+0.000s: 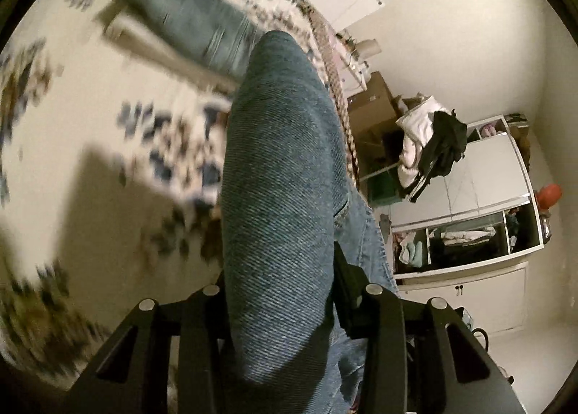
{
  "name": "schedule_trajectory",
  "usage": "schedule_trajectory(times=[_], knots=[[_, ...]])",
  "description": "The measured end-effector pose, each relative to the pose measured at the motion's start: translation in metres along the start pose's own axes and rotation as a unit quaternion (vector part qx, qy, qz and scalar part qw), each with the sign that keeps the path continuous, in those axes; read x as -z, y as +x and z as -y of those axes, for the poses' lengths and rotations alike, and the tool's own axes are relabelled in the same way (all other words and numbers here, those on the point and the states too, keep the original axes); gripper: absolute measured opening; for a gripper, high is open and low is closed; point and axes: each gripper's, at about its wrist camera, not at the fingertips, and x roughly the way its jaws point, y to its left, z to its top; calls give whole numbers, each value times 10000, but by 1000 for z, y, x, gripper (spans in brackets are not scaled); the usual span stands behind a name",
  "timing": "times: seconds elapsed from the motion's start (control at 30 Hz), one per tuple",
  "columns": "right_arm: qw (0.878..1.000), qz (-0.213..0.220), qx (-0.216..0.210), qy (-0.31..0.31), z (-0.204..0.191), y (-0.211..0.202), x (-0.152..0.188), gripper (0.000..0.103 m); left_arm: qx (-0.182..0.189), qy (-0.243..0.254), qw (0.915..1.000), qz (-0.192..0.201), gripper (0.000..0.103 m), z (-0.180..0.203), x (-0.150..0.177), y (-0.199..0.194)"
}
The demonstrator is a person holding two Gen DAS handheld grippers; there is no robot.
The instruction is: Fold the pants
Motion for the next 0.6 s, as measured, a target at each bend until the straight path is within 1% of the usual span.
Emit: schedule_trajectory(times=[0.07,0.1,0.17,0.3,0.43,0.53,0.6], knots=[[9999,87,-71,-7,-26,22,-15,30,-6,126,9999,55,35,-5,-30,-6],[9999,117,-81,-34,-40,35,-24,30,18,151,9999,79,35,-9,-53,-7],[9998,165,-119,-56,-61,58,-36,30,37,187,9998,115,35,-18,-86,-9],[9993,302,-186,-114,-117,124,-71,30,131,192,9995,190,35,-40,-165,-8],[9982,487,-249,-262,-167,195,-104,30,210,336,9989,257,35,-69,-249,6],[9975,557,-282,-340,-194,250,-127,30,184,391,9987,270,35,-95,-299,20],[9973,563,-267,-382,-206,284,-138,30,157,368,9988,287,35,-115,-323,28]])
